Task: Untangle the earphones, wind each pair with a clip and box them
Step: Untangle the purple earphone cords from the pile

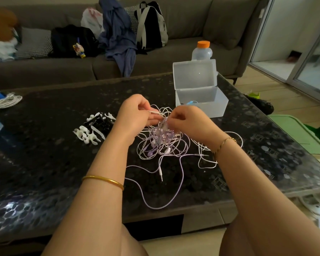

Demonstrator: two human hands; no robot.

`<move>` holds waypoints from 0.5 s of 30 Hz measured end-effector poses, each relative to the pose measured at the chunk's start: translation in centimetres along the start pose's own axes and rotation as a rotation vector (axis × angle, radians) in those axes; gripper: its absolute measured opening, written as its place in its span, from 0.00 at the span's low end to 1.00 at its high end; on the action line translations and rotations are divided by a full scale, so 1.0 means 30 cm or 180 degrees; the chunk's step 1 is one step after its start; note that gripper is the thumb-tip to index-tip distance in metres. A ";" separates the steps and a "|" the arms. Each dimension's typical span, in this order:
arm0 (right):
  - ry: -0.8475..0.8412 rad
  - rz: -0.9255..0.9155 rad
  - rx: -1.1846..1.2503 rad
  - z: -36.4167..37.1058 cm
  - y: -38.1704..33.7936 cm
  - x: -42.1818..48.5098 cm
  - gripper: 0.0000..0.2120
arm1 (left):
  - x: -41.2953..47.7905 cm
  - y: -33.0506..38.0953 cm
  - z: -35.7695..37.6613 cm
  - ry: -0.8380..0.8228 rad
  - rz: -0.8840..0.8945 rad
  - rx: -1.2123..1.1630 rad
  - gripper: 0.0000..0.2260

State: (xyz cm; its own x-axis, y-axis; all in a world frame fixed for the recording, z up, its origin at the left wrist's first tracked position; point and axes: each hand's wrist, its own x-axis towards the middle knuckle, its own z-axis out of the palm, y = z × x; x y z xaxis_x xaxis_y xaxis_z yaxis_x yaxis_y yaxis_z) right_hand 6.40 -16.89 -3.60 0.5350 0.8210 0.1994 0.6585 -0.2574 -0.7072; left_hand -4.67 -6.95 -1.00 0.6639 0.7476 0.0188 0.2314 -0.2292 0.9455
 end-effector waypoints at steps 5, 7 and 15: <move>0.0717 -0.0082 0.0698 -0.015 -0.019 -0.001 0.03 | -0.004 0.034 0.007 0.0028 -0.0413 -0.0127 0.09; 0.0833 -0.0063 0.0939 -0.013 -0.021 -0.001 0.05 | -0.001 0.023 0.007 0.0032 -0.0242 0.0181 0.11; 0.1408 0.0067 0.1815 -0.012 -0.041 -0.007 0.09 | -0.004 0.029 0.020 -0.0087 0.0252 0.2059 0.04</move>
State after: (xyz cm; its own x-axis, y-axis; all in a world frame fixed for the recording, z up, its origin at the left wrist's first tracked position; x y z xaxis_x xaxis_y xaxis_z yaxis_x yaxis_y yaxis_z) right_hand 5.67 -16.91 -2.53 0.7881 0.5046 0.3524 0.3315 0.1344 -0.9338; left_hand -4.13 -7.60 -0.36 0.7124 0.6988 0.0641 0.5566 -0.6183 0.5549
